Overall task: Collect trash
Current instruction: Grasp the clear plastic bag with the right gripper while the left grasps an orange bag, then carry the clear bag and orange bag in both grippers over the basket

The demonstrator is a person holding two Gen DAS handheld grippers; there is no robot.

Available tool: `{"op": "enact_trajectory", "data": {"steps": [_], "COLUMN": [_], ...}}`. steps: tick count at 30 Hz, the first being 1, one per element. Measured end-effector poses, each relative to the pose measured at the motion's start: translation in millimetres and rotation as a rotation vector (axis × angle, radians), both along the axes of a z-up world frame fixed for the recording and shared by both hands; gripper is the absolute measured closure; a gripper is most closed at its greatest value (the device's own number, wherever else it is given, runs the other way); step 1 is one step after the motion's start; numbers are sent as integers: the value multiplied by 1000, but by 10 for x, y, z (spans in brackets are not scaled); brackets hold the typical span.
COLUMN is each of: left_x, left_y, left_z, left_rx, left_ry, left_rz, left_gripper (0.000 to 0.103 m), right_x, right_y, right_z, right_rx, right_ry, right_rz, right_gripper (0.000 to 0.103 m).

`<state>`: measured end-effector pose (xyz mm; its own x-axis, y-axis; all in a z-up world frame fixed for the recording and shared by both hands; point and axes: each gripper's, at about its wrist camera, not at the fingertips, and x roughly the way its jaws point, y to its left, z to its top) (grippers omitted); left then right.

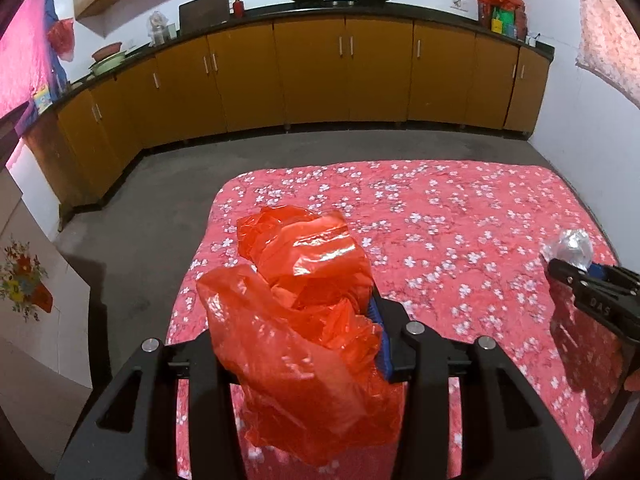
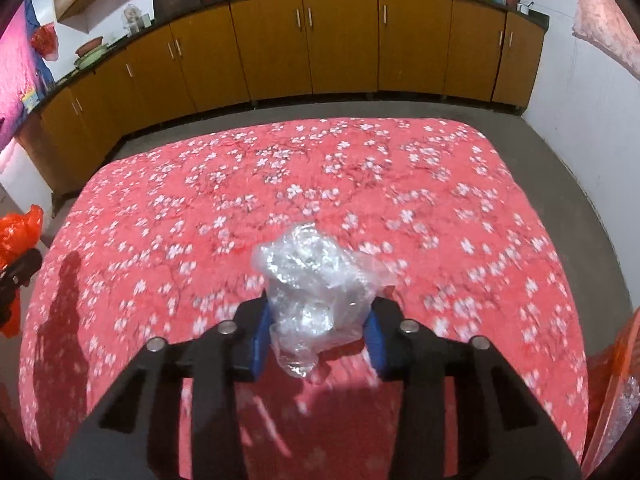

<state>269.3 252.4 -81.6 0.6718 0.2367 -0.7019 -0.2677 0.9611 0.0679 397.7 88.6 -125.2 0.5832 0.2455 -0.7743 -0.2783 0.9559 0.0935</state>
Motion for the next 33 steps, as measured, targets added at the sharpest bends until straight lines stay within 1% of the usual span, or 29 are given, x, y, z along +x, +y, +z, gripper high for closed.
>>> {"op": "enact_trajectory", "data": {"steps": [4,9,13,17,24,28,33], "left_x": [-116,-278,-418,-592,-829,-914,-962], "left_y": [-104,-352,-574,-868,-1351,-1626,-1956], "left_z": [94,258,447,660,954,1055,1084], "left_rx": [-4,-4,-7,-12,-30,-44,-79], "left_ry": [-26,-60,-100,-150,-218,-238,-238], "left_rz": [-31,-86,-137,-209,-314,-368,-436], "left_gripper": [59,59,59,59,59,59,59], "right_x": [-268,-705,-1088,-1443,-1881,-2096,-2316], "right_y": [-276,-610,-904,-1229,-1839,-2126,-2483], "right_z": [108,328,612,921,1333,1469,1575], "right_rx": [53,69,73,67,89,88,82], "right_ry": [-20,-71,-128,-190,-255,-285,-311], "right_rz": [-23,-31,-34,-49,-154,-200,-262], "right_gripper": [67,67,67,67,67,67,67]}}
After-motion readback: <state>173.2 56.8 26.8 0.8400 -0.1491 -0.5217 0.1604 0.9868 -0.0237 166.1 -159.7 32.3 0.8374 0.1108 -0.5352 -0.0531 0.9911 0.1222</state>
